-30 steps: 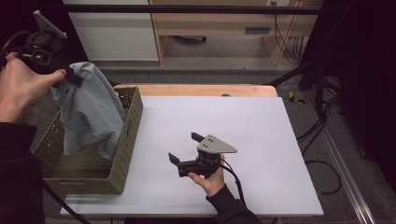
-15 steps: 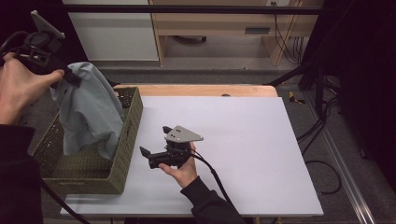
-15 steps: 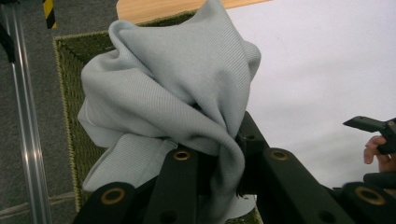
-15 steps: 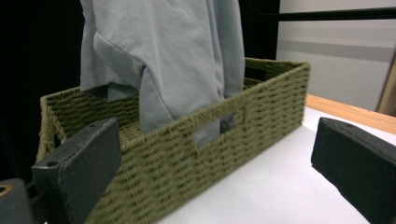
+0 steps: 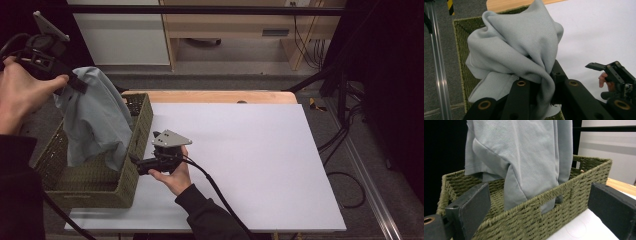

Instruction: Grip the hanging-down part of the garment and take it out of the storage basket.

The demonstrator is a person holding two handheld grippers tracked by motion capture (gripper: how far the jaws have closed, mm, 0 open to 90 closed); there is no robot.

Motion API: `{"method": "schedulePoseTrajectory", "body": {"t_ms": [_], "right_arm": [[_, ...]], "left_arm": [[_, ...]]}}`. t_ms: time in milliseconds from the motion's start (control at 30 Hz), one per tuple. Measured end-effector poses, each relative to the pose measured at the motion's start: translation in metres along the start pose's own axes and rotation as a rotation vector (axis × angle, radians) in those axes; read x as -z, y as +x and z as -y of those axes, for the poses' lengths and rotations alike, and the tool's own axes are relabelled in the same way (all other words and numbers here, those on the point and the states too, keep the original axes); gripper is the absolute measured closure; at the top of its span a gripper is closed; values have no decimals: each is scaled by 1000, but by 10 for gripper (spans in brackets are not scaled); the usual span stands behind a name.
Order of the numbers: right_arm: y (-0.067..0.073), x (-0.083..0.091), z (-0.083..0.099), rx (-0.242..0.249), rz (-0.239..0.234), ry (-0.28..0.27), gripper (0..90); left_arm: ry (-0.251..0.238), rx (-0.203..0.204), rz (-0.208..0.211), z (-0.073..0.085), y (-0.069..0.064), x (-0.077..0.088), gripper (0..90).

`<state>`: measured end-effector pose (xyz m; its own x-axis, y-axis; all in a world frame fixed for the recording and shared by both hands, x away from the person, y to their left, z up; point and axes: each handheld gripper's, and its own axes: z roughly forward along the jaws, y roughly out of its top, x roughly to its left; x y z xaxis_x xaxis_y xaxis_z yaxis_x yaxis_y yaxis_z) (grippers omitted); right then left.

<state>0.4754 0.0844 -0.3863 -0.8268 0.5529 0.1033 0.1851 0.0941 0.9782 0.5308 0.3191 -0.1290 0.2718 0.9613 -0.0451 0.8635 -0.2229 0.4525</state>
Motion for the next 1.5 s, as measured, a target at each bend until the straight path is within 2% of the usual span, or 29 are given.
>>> {"method": "schedulePoseTrajectory", "body": {"t_ms": [200, 267, 333, 567, 600, 700, 767, 867, 933, 967, 1000, 1100, 1200, 1233, 1267, 1367, 1500], "right_arm": [[3, -14, -1, -5, -5, 7, 58], [5, -24, 1, 10, -4, 8, 65], [7, -29, 2, 1, -2, 22, 70], [14, -49, 4, 13, -14, 59, 93], [16, -57, 5, 21, -9, 77, 114], [17, -63, 5, 28, -10, 77, 145], [19, -68, 5, 48, -6, 91, 239], [21, -72, 4, 47, 7, 89, 395], [21, -73, 4, 66, 11, 94, 541], [21, -73, 4, 66, 11, 94, 541], [22, -73, 3, 46, 7, 106, 675], [21, -71, 2, 45, -10, 110, 832], [20, -67, 0, 46, -30, 118, 856], [18, -66, -1, 70, -36, 109, 859], [19, -63, -3, 50, -32, 117, 861], [17, -57, -7, 56, -44, 110, 864], [9, -38, -19, 68, -48, 72, 867]], "left_arm": [[1, -5, 0, -1, -2, 0, 804], [2, -6, -1, -2, -3, 0, 804], [2, -6, -2, -2, -3, 0, 804], [5, -7, -3, -1, -2, 0, 804], [3, -7, -1, -1, -1, 0, 804], [3, -5, -2, -1, -1, 0, 804], [6, -7, 0, 0, 0, -1, 804], [4, -7, -1, 1, 2, -2, 804], [6, -8, 0, 1, 2, -2, 804], [6, -8, 0, 1, 2, -2, 804], [3, -7, 1, 1, 2, -1, 804], [2, -6, 2, 1, 1, -1, 804], [-2, -6, 1, 1, 1, 1, 804], [-6, -7, 3, 1, 1, 2, 804], [-9, -6, 1, 1, 1, 2, 804], [-11, -4, 4, 2, 2, 2, 804], [-12, -1, 0, 3, 3, 2, 804]]}}
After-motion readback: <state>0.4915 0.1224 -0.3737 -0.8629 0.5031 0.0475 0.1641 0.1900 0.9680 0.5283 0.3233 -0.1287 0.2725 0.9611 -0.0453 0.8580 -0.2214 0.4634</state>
